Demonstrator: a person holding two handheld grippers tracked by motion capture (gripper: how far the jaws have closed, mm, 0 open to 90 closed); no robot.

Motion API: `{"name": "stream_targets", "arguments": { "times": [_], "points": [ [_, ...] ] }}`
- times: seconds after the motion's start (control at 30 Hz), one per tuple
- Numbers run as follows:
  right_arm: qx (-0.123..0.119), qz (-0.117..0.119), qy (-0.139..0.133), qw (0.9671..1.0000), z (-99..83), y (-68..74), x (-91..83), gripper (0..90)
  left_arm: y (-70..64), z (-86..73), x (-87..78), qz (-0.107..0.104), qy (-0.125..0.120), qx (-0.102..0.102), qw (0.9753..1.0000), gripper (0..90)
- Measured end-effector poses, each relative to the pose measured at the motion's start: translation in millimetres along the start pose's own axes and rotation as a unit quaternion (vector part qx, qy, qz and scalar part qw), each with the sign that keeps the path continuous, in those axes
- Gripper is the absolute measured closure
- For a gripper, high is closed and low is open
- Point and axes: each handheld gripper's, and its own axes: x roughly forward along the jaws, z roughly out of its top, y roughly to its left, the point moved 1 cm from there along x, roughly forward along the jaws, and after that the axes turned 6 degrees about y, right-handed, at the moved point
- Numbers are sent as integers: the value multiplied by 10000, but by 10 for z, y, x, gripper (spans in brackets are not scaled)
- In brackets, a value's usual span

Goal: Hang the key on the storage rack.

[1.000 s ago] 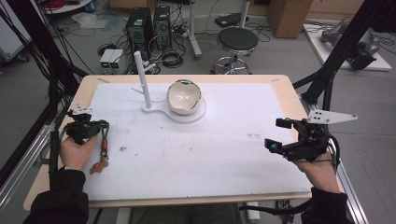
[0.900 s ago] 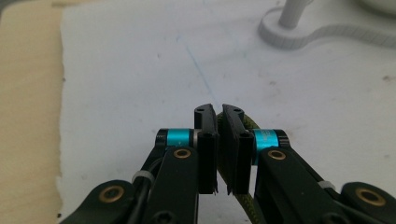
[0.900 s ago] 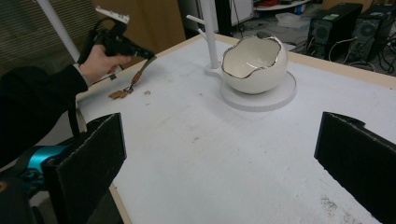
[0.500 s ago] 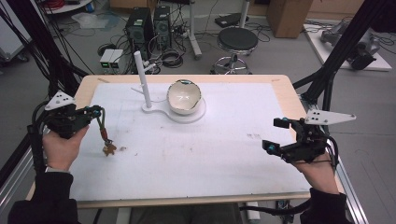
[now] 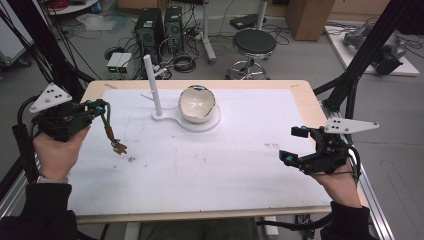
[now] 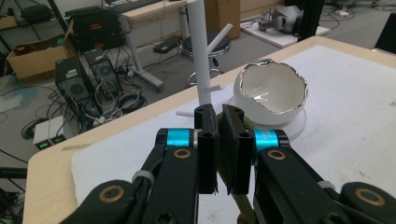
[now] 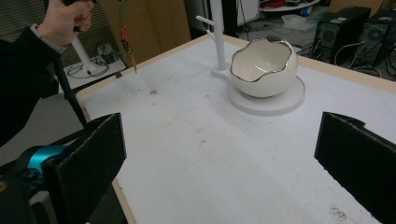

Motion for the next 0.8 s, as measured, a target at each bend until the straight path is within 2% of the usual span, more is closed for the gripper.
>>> {"name": "stream_targets", "arguments": {
  "times": [0.13, 0.27, 0.4, 0.47, 0.63, 0.8],
  "points": [
    [7, -14, 4, 10000, -2, -3, 4, 10, -25, 22, 33, -38, -30, -46, 10000, 846],
    [-94, -92, -5, 9999, 12, 15, -2, 10, -70, 69, 113, -100, -87, -86, 9999, 846],
    [-136, -93, -30, 9999, 32, 35, -12, 10, -114, 108, 252, -142, -18, -81, 9999, 846],
    [-134, -88, -25, 9999, 33, 42, -19, 10, -140, 125, 334, -143, -12, -167, 9998, 846],
    [-135, -106, -34, 9998, 15, 45, -53, 10, -220, 197, 534, -150, 31, -209, 9997, 845],
    [-113, -125, -64, 9998, -10, 61, -120, 10, -231, 233, 681, -94, 98, -205, 9997, 845]
  ]
}}
